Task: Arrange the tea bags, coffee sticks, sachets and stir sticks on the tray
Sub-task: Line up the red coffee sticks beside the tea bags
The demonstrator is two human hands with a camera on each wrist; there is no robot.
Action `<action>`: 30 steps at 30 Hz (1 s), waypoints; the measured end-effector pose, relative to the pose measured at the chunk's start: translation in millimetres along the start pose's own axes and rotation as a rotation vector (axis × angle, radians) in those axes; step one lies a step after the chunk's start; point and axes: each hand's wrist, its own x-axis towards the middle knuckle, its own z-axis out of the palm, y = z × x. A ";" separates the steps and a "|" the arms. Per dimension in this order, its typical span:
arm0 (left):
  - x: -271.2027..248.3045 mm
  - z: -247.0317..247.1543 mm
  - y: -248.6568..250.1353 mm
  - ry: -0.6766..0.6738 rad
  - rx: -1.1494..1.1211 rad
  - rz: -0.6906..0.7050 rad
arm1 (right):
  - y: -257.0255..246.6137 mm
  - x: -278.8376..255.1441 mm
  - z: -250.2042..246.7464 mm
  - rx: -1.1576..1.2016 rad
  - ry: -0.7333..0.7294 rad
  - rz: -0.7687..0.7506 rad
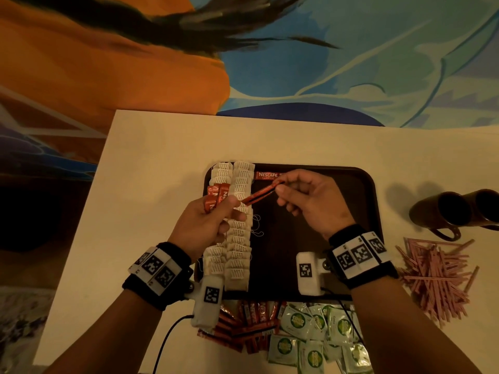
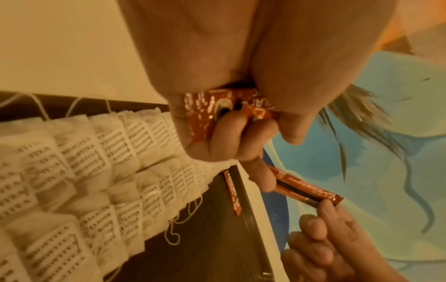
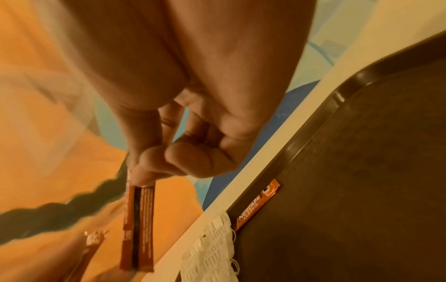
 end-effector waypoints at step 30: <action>-2.1 14.5 5.9 0.047 0.099 0.162 | 8.8 -20.0 7.6 -0.146 -0.154 0.029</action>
